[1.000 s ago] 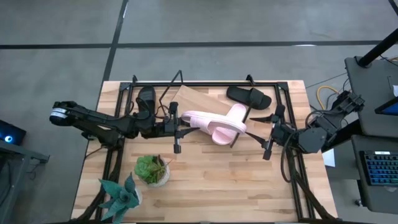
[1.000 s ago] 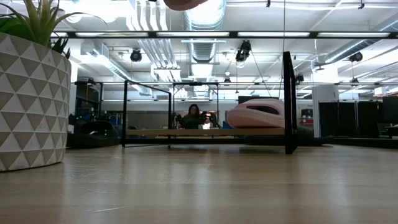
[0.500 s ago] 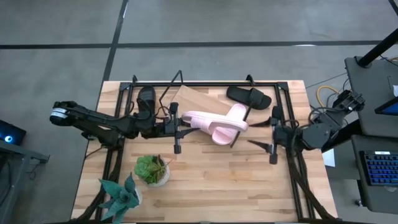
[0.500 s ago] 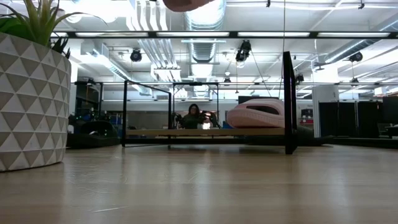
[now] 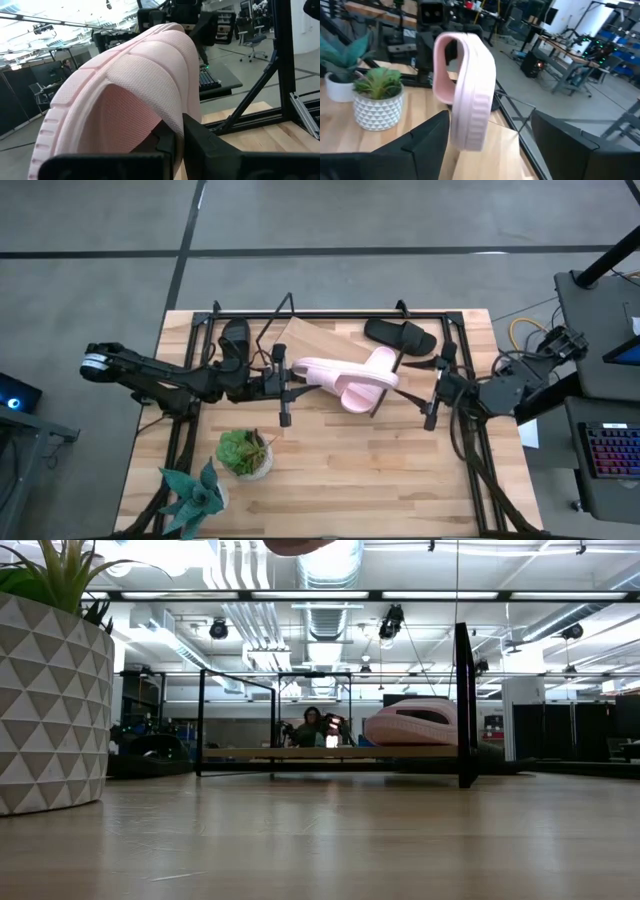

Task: Pick and place slides into the shelf
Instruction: Put the pink slide on the shelf

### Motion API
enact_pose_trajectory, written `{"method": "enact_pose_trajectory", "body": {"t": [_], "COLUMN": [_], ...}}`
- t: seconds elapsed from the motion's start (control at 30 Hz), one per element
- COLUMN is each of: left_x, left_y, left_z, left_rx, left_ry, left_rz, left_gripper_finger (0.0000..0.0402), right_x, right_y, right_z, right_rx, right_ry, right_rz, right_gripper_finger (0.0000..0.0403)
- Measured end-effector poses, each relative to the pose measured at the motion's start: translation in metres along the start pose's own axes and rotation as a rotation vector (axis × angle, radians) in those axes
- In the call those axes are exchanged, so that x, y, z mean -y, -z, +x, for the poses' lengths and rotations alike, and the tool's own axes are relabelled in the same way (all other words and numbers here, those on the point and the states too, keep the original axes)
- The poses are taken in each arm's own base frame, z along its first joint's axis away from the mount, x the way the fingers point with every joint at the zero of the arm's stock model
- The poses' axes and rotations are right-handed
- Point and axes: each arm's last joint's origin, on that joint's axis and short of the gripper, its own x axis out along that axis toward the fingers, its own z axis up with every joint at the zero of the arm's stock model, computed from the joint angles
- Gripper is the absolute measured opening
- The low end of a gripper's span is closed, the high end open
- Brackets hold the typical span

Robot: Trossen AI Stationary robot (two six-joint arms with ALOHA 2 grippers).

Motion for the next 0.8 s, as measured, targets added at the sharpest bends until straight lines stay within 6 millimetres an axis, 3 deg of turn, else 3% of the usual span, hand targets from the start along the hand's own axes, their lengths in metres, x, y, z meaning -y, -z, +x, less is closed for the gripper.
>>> {"method": "enact_pose_trajectory", "body": {"t": [0.27,0.43,0.63,0.8], "left_x": [0.0,0.0,0.0,0.0], "left_y": [-0.001,-0.001,-0.001,0.0], "left_z": [0.0,0.0,0.0,0.0], "left_rx": [0.012,0.013,0.011,0.005], "left_ry": [-0.001,0.0,0.0,0.002], "left_rz": [-0.002,0.019,0.018,0.018], "left_gripper_finger": [0.0,0.0,0.0,0.0], "right_x": [0.0,0.003,0.006,0.005], "right_y": [0.003,0.0,0.0,0.0], "right_z": [0.019,0.026,0.03,0.031], "right_rx": [-0.031,-0.017,-0.012,-0.014], "right_ry": [0.024,0.019,0.023,-0.007], "right_rz": [0.003,0.036,0.05,0.031], "right_gripper_finger": [0.0285,0.027,0.0208,0.0114]}}
